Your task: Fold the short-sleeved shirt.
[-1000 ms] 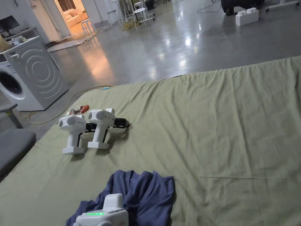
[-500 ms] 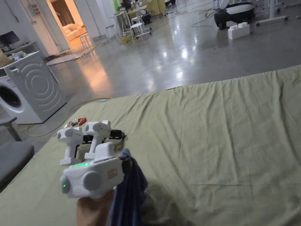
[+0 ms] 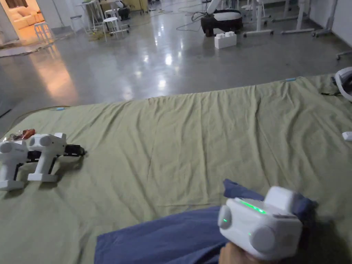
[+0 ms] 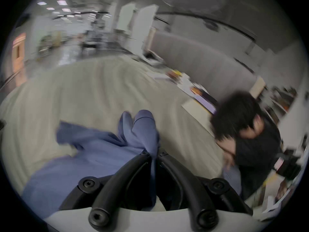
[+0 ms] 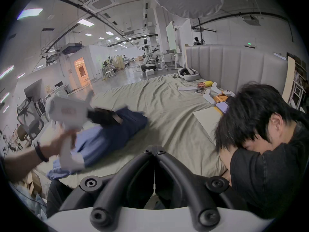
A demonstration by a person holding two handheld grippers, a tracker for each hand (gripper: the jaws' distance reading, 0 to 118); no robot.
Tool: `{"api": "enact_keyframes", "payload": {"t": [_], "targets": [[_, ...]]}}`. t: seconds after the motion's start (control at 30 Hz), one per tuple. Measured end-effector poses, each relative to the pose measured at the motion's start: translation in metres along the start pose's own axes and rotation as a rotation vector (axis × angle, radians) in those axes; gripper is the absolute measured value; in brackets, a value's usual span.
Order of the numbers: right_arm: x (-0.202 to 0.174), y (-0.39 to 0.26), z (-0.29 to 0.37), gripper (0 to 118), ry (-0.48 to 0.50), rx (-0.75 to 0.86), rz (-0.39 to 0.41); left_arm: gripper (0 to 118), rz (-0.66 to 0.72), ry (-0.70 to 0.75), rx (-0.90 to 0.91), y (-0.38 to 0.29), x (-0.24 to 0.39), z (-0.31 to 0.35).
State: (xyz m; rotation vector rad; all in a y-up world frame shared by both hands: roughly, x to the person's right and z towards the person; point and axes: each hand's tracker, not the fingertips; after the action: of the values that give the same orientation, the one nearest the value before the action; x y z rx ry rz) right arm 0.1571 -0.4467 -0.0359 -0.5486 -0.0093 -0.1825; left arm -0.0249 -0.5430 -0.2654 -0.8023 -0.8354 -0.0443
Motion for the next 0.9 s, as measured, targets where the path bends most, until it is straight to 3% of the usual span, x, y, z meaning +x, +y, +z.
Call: {"api": "enact_keyframes", "payload": {"t": [0.13, 0.27, 0.37, 0.6, 0.67, 0.83, 0.87, 0.9], "targets": [[0.012, -0.006, 0.009, 2, -0.044, -0.012, 0.001, 4, -0.206, -0.139, -0.126, -0.046, 0.088, -0.047], [0.017, -0.009, 0.014, 2, -0.054, -0.018, 0.006, 8, -0.144, -0.136, -0.127, -0.074, 0.094, -0.040], [0.011, -0.006, 0.013, 2, -0.033, -0.006, 0.014, 76, -0.012, -0.139, -0.037, -0.069, 0.068, 0.004], [-0.025, 0.023, 0.021, 2, 0.096, 0.123, 0.087, 77, -0.071, 0.218, 0.359, -0.058, 0.037, 0.222], [-0.038, 0.033, 0.026, 2, 0.108, 0.155, 0.127, 77, -0.080, 0.475, 0.546, -0.066, 0.046, 0.295], [-0.059, 0.047, 0.047, 2, 0.151, 0.243, 0.192, 77, -0.083, 0.807, 0.735, -0.104, 0.085, 0.395], [-0.059, 0.047, 0.051, 2, 0.158, 0.265, 0.199, 73, -0.078, 0.885, 0.748, -0.111, 0.092, 0.406], [-0.060, 0.048, 0.054, 2, 0.166, 0.278, 0.203, 53, -0.070, 0.939, 0.745, -0.114, 0.096, 0.412]]}}
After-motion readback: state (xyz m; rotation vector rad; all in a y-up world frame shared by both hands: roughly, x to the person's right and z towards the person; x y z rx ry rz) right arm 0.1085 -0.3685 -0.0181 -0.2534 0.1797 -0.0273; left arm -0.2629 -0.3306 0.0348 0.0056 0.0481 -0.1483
